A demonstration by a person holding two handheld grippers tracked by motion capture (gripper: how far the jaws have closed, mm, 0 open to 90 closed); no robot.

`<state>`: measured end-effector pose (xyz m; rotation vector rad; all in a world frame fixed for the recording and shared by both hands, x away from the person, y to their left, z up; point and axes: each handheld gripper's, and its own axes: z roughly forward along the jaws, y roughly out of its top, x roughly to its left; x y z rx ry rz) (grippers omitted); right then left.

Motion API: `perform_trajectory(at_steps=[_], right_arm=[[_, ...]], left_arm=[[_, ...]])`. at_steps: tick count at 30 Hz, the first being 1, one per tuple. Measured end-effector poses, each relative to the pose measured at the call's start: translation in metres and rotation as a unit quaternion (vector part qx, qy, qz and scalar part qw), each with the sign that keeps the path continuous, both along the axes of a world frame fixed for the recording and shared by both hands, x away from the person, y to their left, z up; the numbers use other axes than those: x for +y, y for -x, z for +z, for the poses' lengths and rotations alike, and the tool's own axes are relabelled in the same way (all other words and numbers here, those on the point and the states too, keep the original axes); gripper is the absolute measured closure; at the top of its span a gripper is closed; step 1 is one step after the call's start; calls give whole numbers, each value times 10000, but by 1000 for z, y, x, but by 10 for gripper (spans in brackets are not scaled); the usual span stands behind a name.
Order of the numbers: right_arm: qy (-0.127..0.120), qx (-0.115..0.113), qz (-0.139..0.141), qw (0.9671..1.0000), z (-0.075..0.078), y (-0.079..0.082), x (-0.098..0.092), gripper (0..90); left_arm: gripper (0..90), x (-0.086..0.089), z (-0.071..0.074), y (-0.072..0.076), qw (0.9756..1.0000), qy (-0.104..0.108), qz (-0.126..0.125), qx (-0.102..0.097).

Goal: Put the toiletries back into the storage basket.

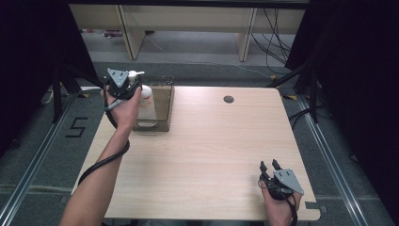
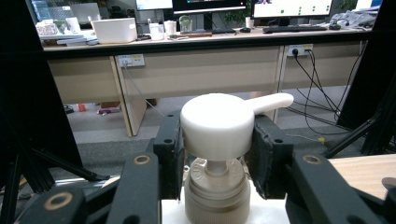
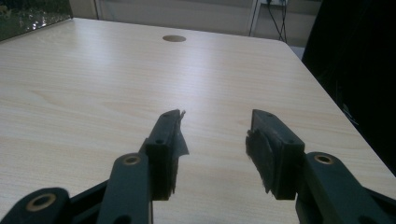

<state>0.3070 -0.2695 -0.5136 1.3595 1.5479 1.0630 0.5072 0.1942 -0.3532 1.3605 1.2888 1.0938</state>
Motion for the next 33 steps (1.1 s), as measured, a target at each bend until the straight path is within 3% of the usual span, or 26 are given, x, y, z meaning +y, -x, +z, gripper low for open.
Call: perform_trajectory(at_steps=[12, 13, 15, 21, 23, 24, 25, 26, 33], right_arm=[[-19, 4, -6, 10000, 0, 0, 1, 541], [-107, 32, -68, 9999, 0, 1, 3, 542], [-2, -22, 2, 10000, 0, 0, 1, 541], [132, -50, 4, 9999, 0, -1, 0, 539], [127, -46, -1, 9999, 0, 0, 0, 537], [11, 9, -44, 10000, 0, 0, 2, 535], [117, -34, -6, 9999, 0, 0, 0, 534], [66, -14, 50, 10000, 0, -1, 0, 533], [142, -15, -15, 9999, 0, -1, -1, 508]], left_arm=[[592, 3, -7, 0, 9999, 37, 51, 148], [592, 3, -8, 0, 9999, 46, 58, 151], [592, 4, -10, 0, 9998, 50, 70, 171], [591, 6, -10, 0, 9998, 91, 90, 162], [591, 6, -10, 1, 9998, 81, 93, 164], [591, 6, -11, 1, 9998, 74, 89, 161], [590, 5, -11, 1, 9998, 59, 86, 167], [590, 5, -11, 1, 9998, 52, 91, 167], [581, 6, -13, 6, 10000, 7, 70, 29]])
